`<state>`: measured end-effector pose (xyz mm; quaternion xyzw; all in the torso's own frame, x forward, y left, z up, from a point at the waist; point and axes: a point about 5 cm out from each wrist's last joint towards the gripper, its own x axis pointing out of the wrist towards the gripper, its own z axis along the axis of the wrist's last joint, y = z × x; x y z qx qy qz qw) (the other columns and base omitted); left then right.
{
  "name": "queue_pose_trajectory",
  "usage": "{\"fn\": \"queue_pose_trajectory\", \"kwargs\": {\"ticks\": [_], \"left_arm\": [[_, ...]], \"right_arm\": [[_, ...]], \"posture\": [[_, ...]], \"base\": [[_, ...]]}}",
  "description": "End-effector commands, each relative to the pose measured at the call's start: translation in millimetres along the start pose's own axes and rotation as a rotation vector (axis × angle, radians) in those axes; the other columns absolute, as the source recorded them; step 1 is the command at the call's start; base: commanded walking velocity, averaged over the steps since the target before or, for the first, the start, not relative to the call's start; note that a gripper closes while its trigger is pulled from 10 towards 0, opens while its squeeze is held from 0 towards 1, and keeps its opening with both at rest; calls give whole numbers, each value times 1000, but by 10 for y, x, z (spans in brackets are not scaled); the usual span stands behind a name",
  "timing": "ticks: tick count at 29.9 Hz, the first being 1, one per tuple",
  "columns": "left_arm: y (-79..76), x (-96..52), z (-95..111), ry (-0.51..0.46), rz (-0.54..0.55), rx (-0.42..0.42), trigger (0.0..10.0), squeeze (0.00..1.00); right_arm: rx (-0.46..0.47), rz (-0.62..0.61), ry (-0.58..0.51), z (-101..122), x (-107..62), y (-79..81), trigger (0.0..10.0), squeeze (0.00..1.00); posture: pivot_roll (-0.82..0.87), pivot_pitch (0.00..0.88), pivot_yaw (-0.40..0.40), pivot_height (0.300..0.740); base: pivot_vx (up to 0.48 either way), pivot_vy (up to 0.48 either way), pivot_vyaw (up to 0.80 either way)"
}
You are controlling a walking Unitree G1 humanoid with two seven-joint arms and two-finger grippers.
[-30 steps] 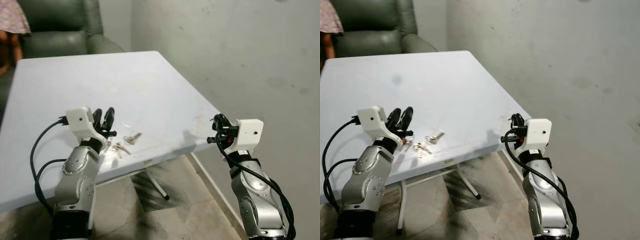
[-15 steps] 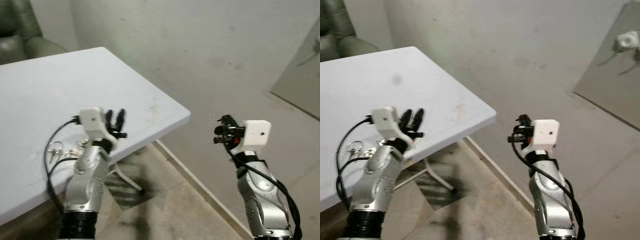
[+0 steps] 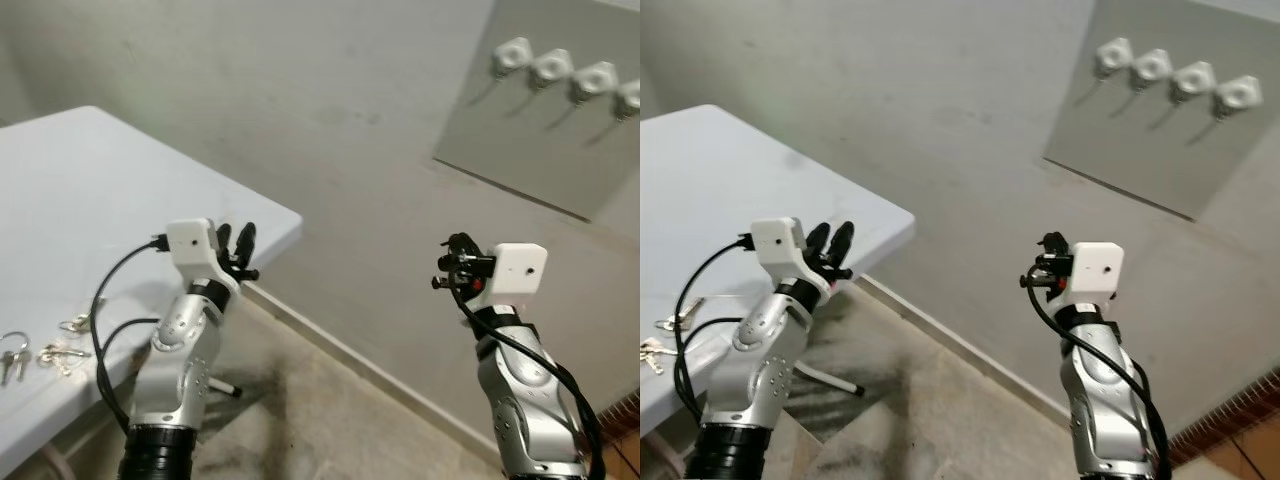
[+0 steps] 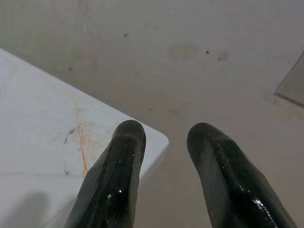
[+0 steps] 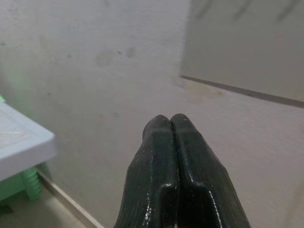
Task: Hang keys on a hook
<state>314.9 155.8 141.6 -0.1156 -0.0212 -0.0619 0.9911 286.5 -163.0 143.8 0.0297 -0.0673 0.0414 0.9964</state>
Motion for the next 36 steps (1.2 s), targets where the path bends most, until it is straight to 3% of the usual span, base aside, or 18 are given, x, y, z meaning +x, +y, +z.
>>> {"fn": "queue_pose_trajectory", "kwargs": {"ticks": [1, 16, 36], "left_arm": [[-91, 17, 8, -2, -22, -8, 10000, 0], [-119, -1, -2, -1, -14, -13, 10000, 0], [-185, 0, -20, 24, -79, -25, 10000, 0]], "right_arm": [[-13, -17, -14, 47, 12, -59, 10000, 0], [-5, -38, -28, 70, 37, -76, 10000, 0], [9, -58, 4, 48, 1, -72, 10000, 0]], "posture": [[137, 0, -58, 736], [144, 0, -63, 736], [131, 0, -51, 736]], "base": [[0, 0, -719], [0, 0, -712], [49, 0, 0]]}}
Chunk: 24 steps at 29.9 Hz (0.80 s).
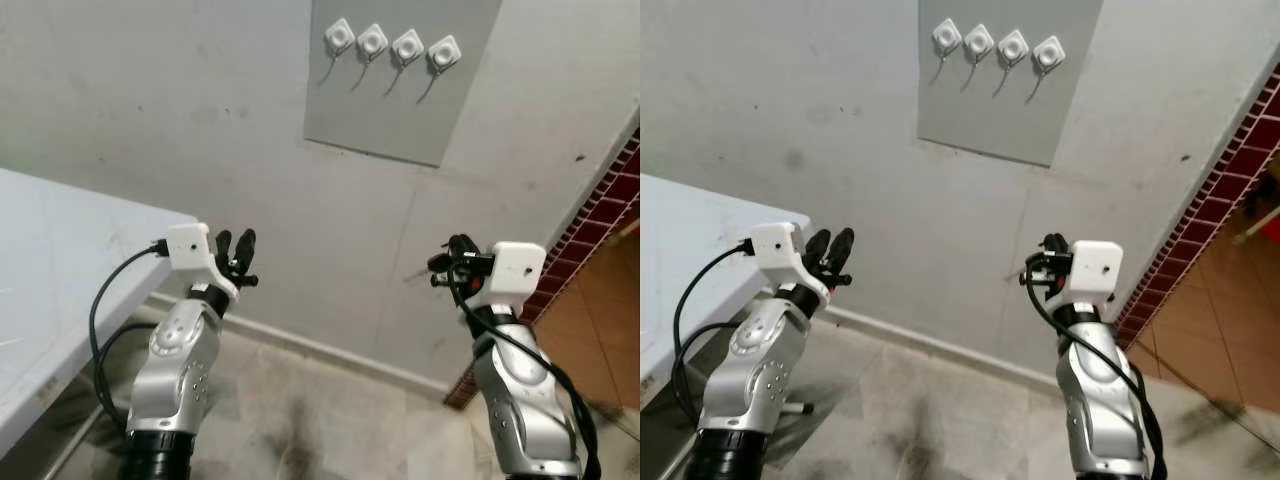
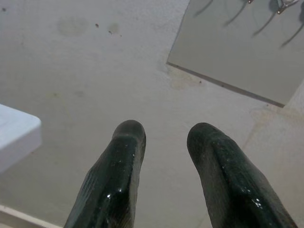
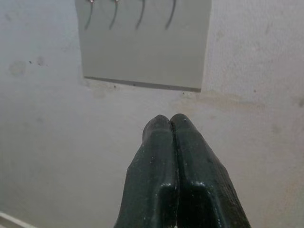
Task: Hang keys on a hook
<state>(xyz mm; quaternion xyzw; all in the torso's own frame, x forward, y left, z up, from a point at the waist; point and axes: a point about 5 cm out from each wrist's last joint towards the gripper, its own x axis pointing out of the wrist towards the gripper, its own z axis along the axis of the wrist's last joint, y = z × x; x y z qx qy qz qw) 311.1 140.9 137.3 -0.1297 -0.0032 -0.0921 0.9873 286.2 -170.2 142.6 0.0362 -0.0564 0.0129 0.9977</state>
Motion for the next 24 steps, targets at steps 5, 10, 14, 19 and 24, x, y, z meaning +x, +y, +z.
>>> {"fn": "queue_pose_trajectory", "kwargs": {"ticks": [5, 10, 14, 19, 24], "left_arm": [[-57, 18, 59, -23, -34, 8, 10000, 0], [-52, 21, 52, -18, -31, 2, 10000, 0], [-55, 21, 46, -16, -29, -5, 10000, 0], [-58, 18, 37, -12, -29, -14, 10000, 0], [-62, 14, 29, -10, -28, -21, 10000, 0]], "right_arm": [[5, 3, -16, 56, 7, 11, 10000, 0], [6, 6, -12, 54, 0, 11, 10000, 0], [1, 12, -11, 52, -4, 12, 10000, 0], [6, 23, -7, 48, -13, 25, 10000, 0], [4, 30, -2, 45, -18, 31, 10000, 0]], "posture": [[131, 0, -52, 736], [131, 0, -54, 736], [131, 0, -54, 736], [129, 0, -56, 736], [130, 0, -56, 736]], "base": [[451, 0, 0], [480, 0, 0], [480, 0, 0], [477, 0, 0], [453, 0, 0]]}}
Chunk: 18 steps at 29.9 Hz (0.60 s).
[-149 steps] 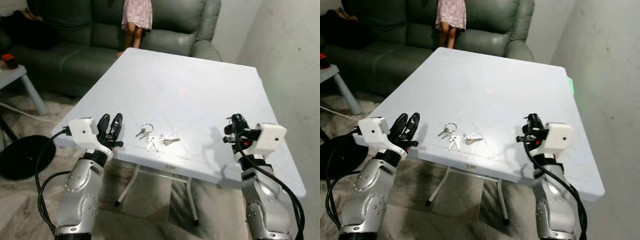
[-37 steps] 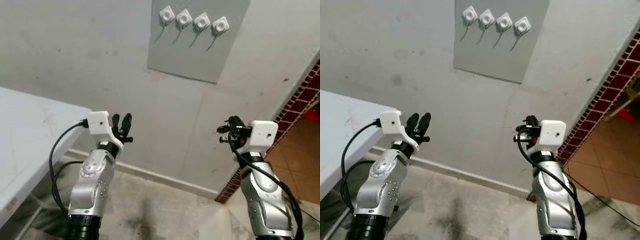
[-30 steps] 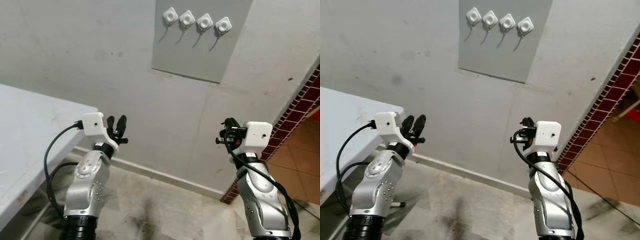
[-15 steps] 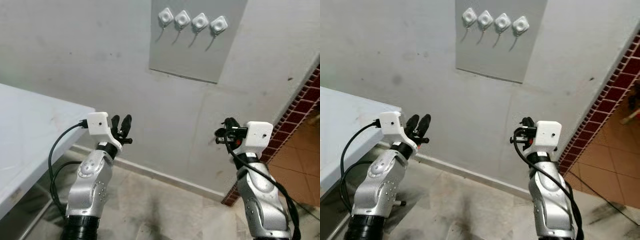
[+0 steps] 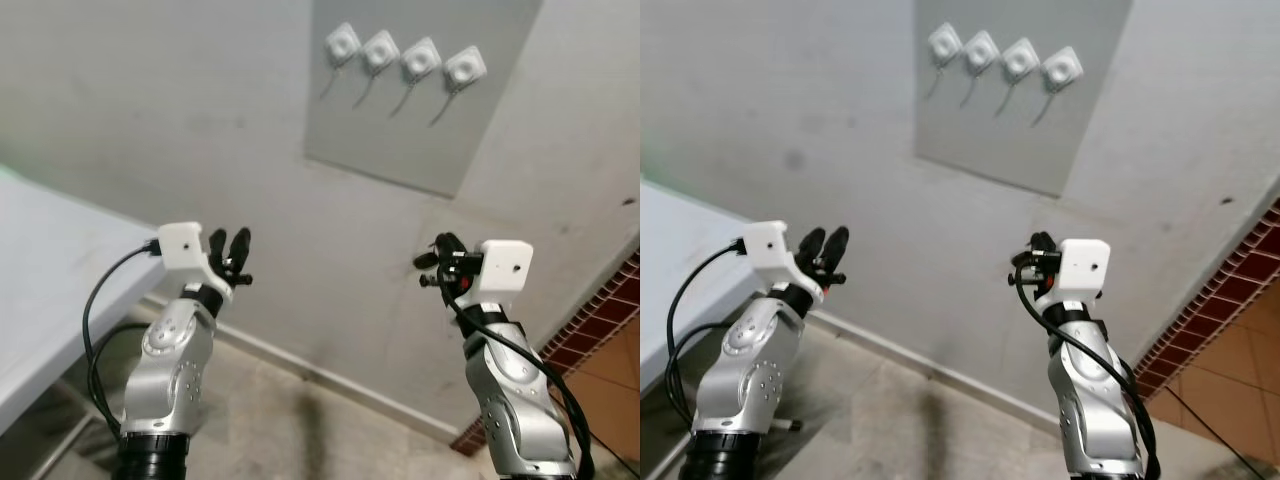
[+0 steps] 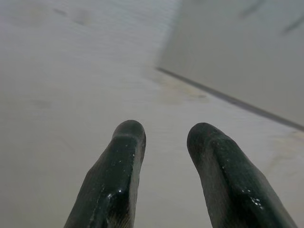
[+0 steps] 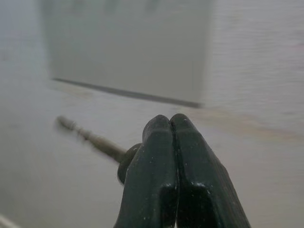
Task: Hang keys on a hook
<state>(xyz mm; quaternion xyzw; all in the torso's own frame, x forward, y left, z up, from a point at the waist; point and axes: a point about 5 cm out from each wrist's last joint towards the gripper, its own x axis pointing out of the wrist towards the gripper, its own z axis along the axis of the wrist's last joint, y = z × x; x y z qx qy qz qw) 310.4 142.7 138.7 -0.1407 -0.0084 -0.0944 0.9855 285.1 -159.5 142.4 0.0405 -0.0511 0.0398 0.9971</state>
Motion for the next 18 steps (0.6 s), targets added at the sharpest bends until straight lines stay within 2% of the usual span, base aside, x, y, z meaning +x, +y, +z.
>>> {"fn": "queue_pose_trajectory", "kwargs": {"ticks": [1, 5, 11, 15, 18], "left_arm": [[-74, 24, 9, 2, -22, 0, 10000, 0], [-74, 30, 6, 4, -18, 7, 10000, 0], [-79, 45, -7, 9, 17, 6, 10000, 0], [-105, 86, 9, 22, 34, -12, 10000, 0], [-152, 125, 60, 12, 22, 7, 10000, 0]], "right_arm": [[-7, -21, -15, 55, -13, -73, 10000, 0], [-6, -15, -12, 53, -14, -65, 10000, 0], [-20, 0, -7, 52, -6, -45, 10000, 0], [-25, 55, 12, 46, 0, -3, 10000, 0], [-58, 96, 10, 58, 12, 14, 10000, 0]], "posture": [[130, 0, -56, 736], [130, 0, -58, 736], [130, 0, -59, 736], [128, 0, -60, 736], [131, 0, -66, 736]], "base": [[450, 0, 0], [427, 0, 0], [0, 0, 0], [0, 0, 0], [0, 0, 0]]}}
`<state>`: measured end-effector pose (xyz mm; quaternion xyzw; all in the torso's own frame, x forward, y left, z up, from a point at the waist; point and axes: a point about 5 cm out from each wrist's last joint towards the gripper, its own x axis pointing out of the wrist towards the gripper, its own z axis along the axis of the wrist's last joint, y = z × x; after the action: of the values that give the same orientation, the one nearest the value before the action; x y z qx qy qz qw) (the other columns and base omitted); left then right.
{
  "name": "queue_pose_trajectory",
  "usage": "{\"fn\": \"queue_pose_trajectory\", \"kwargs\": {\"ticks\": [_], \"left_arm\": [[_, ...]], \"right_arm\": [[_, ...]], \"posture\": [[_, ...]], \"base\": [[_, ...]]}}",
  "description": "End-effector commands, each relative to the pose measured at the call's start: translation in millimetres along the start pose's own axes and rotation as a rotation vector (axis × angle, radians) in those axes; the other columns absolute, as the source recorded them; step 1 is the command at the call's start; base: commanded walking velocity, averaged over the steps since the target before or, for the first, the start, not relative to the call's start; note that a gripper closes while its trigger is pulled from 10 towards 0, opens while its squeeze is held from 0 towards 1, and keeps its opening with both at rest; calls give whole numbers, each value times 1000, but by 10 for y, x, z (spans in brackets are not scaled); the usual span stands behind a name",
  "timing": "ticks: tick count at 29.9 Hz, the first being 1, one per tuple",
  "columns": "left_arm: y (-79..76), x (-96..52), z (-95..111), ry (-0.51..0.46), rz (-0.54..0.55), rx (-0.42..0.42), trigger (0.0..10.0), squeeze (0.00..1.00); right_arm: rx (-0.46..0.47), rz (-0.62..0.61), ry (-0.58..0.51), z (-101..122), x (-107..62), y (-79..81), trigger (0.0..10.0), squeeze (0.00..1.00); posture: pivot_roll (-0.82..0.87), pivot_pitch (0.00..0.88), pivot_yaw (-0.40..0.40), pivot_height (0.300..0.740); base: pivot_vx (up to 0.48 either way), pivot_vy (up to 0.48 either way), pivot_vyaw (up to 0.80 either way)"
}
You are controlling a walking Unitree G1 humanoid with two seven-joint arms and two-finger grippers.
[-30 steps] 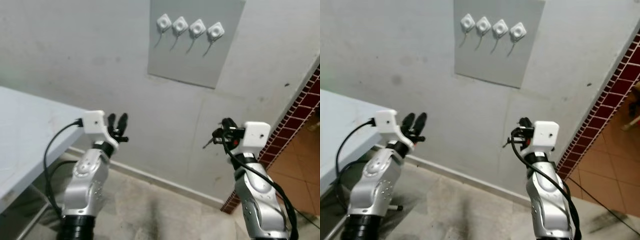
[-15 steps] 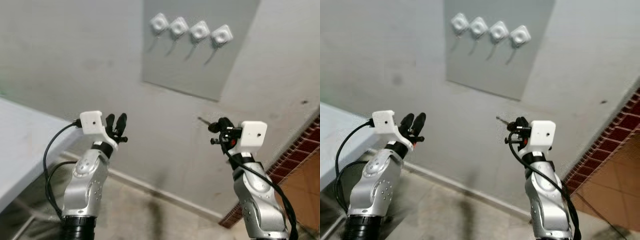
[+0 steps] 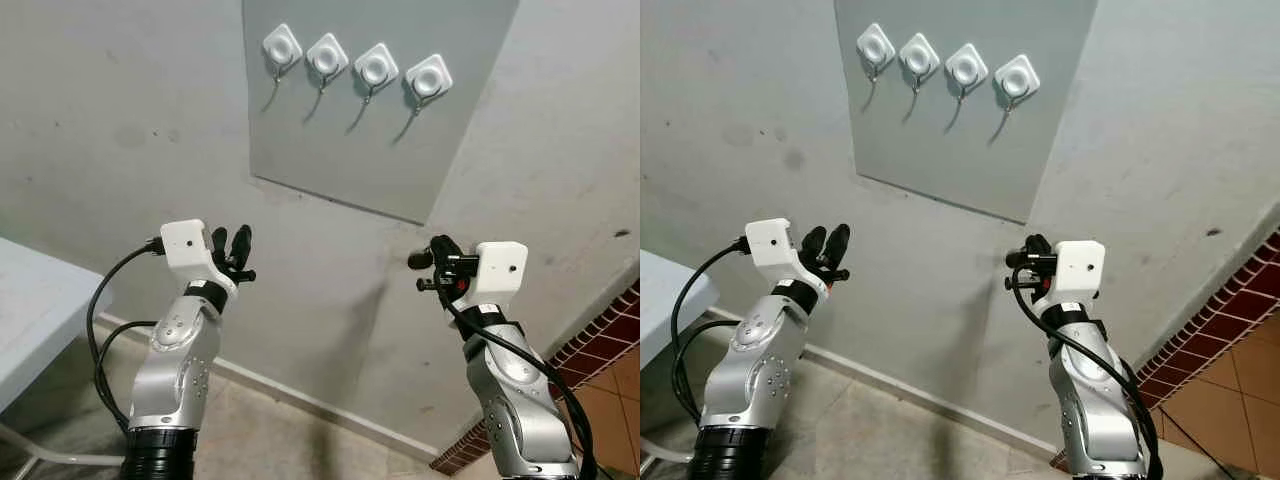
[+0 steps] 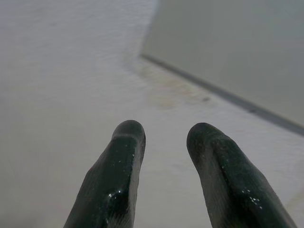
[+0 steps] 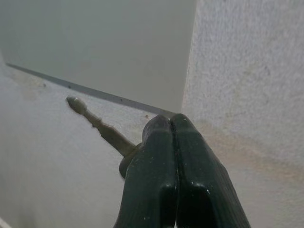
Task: Hang keys on a hook
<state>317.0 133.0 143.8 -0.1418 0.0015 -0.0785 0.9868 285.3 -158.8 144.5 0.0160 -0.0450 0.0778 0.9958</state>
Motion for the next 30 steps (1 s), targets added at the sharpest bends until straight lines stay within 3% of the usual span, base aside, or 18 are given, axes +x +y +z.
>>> {"fn": "queue_pose_trajectory", "kwargs": {"ticks": [1, 5, 15, 22, 30], "left_arm": [[-107, 83, 79, -2, -25, 28, 10000, 0], [-235, 196, 207, -21, -96, 84, 10000, 0], [-442, 321, 436, -68, -239, 138, 10000, 0], [-565, 348, 506, -95, -319, 142, 10000, 0], [-650, 339, 543, -118, -372, 133, 10000, 0]], "right_arm": [[2, 60, -6, 49, 26, 23, 10000, 0], [-12, 207, -34, 140, 101, 111, 10000, 0], [-26, 341, -111, 398, 396, 186, 10000, 0], [13, 383, -184, 595, 583, 286, 10000, 0], [72, 332, -259, 764, 779, 311, 10000, 0]], "posture": [[133, 0, -67, 736], [132, 0, -68, 736], [133, 0, -76, 736], [141, 0, -80, 736], [146, 0, -79, 736]], "base": [[0, 0, 0], [0, 0, 0], [0, 0, 0], [0, 0, 0], [0, 0, 0]]}}
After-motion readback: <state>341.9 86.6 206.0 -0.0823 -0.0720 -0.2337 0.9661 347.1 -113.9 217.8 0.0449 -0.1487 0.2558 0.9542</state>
